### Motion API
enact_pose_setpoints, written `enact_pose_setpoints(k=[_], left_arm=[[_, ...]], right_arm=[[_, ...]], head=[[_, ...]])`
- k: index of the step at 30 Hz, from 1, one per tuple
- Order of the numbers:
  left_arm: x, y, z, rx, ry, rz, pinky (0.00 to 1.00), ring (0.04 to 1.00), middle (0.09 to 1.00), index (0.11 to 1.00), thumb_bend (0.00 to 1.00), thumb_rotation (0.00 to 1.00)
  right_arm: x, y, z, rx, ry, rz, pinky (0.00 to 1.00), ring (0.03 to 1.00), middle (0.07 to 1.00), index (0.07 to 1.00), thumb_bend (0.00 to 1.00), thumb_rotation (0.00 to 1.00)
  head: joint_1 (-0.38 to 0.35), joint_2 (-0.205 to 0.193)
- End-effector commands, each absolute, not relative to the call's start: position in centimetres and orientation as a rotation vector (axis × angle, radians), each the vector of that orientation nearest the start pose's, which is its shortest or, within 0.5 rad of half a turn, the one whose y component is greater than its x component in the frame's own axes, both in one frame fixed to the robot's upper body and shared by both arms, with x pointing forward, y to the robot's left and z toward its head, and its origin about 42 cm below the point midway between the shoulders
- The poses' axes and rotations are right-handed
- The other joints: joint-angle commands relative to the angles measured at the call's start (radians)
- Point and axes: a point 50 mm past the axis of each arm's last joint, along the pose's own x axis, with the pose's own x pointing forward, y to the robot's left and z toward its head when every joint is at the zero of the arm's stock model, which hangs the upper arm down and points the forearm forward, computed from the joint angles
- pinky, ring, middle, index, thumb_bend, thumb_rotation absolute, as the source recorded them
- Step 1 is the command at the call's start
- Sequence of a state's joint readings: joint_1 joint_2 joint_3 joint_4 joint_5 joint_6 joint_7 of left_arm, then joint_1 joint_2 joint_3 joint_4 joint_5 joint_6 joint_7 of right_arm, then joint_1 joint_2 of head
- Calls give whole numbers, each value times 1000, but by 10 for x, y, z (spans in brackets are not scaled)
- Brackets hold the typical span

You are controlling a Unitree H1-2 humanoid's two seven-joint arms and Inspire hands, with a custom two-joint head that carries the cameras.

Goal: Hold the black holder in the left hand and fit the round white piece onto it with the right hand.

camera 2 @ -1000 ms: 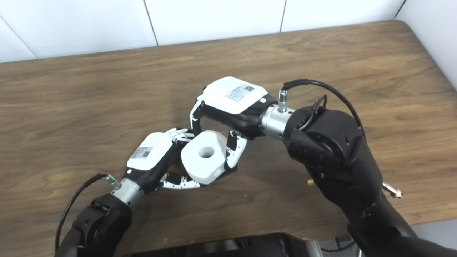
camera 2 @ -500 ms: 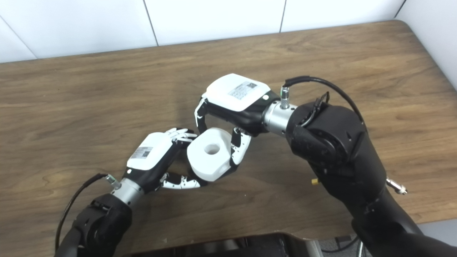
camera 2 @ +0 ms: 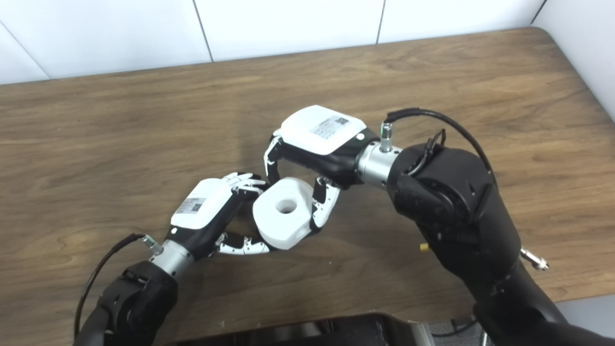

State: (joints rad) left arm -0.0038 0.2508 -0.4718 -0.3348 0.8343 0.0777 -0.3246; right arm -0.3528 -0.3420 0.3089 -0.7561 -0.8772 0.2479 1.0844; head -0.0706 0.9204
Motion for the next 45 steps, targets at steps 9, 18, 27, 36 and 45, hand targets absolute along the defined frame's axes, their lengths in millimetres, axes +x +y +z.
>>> enact_pose_setpoints(k=[9, 18, 27, 36, 45], left_arm=[[233, 148, 132, 1063, -147, -703, 903, 874, 793, 486, 518, 57], [233, 148, 133, 1061, -141, -699, 905, 875, 794, 486, 518, 57], [234, 148, 132, 1064, -145, -700, 904, 873, 795, 486, 519, 57], [235, 148, 132, 1066, -147, -701, 900, 873, 794, 486, 518, 57], [235, 147, 131, 1071, -147, -702, 899, 872, 793, 486, 518, 57]], right_arm=[[261, -166, 307, -1376, -400, 728, 907, 878, 750, 483, 525, 137], [261, -166, 306, -1380, -397, 728, 899, 881, 751, 483, 525, 136], [262, -167, 308, -1398, -386, 731, 907, 879, 761, 490, 525, 147], [261, -167, 314, -1427, -397, 734, 906, 896, 830, 733, 944, 295], [257, -165, 323, -1435, -416, 715, 948, 922, 874, 792, 991, 317]], head=[[8, -4], [8, -3], [6, -8], [4, -9], [6, -11]])
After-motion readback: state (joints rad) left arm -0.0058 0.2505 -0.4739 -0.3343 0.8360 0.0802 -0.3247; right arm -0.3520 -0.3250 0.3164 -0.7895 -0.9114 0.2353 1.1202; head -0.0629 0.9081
